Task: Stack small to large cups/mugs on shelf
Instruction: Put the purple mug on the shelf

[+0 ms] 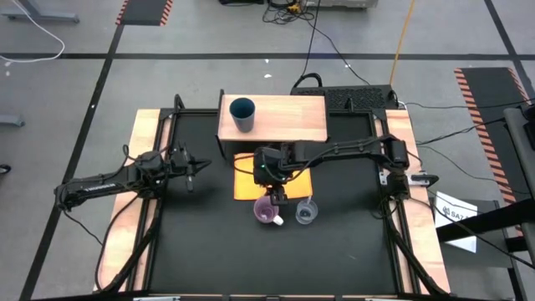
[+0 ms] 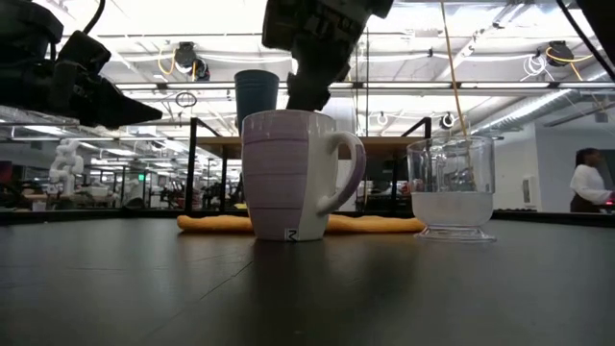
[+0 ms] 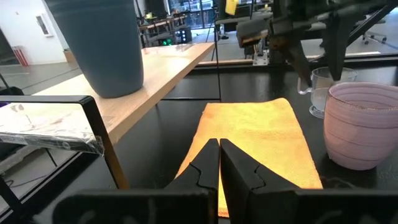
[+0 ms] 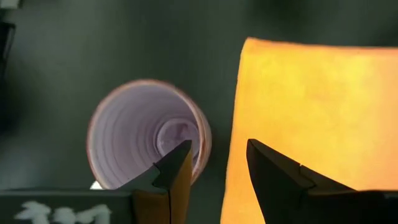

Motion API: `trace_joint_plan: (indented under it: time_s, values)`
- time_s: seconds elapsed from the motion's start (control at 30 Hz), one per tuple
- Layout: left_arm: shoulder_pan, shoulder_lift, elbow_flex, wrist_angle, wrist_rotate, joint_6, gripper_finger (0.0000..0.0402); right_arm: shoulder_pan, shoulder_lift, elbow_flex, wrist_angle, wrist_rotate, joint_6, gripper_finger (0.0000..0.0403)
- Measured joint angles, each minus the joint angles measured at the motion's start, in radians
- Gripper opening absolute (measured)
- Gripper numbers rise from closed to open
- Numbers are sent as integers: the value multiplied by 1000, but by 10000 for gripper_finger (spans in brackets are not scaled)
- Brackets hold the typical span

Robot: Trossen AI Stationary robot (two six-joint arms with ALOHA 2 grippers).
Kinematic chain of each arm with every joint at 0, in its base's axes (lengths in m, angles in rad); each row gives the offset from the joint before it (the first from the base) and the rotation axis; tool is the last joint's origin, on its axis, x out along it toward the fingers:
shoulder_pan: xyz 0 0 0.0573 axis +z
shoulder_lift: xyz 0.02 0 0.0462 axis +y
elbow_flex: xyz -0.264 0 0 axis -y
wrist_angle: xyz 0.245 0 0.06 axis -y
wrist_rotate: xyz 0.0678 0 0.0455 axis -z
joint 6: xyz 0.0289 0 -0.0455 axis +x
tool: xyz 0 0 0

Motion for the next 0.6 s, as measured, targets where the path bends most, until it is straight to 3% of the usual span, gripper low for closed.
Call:
trace_joint_plan:
  time_s: [0.6]
  values:
    - [0, 25, 0, 0, 0, 4, 17, 35, 16, 42, -25, 6, -7, 146]
